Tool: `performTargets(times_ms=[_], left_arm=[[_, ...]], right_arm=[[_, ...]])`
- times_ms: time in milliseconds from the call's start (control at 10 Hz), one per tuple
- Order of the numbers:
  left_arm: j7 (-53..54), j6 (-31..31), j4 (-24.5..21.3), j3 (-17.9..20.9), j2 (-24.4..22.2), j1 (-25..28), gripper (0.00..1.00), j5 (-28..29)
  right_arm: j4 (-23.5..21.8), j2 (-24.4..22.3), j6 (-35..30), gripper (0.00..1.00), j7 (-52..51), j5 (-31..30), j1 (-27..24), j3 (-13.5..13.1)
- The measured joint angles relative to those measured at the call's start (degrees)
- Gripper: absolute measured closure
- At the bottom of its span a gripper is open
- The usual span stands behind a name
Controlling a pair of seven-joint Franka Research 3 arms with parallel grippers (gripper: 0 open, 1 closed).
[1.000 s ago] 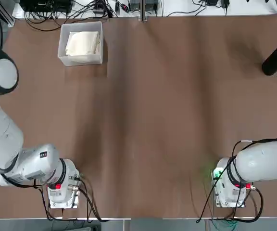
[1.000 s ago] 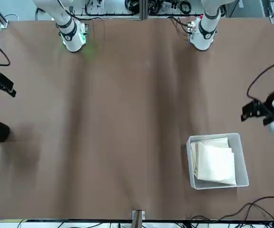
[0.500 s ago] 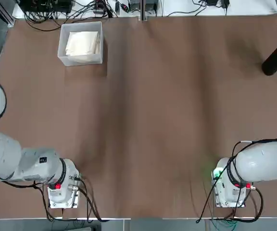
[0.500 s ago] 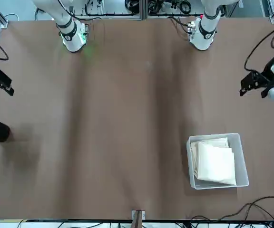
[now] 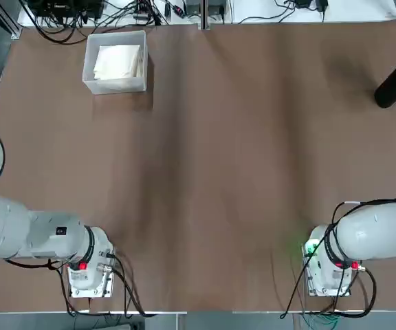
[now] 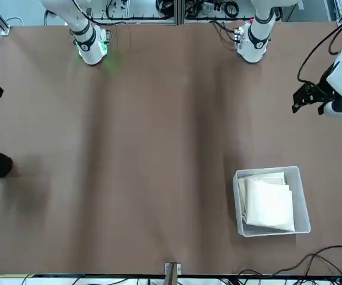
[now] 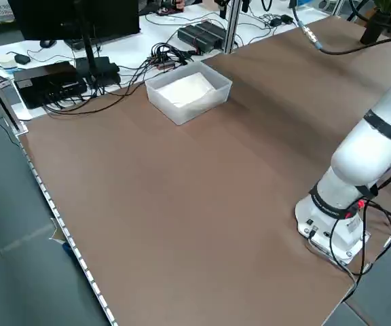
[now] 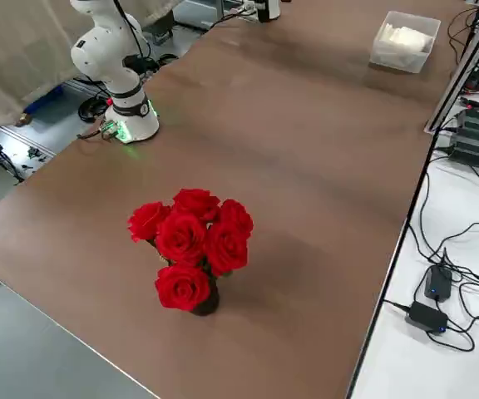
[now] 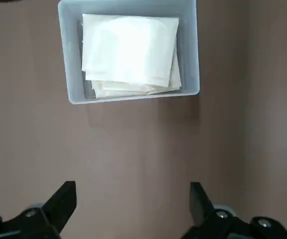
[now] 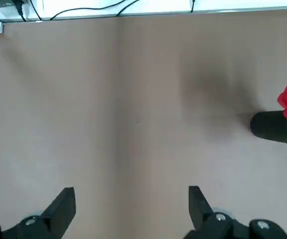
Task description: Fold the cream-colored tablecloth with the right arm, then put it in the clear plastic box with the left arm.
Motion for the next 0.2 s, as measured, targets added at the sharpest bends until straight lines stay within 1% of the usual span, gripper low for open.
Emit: performTargets(times_ms=[200], left_arm=[[-2.69,0.00,-0.02,0.04,0.00,-0.11,0.00,0.04]], right_arm=[[0.00,0.02,-0.07,0.00,1.78,-0.04,-0.03,-0.25]])
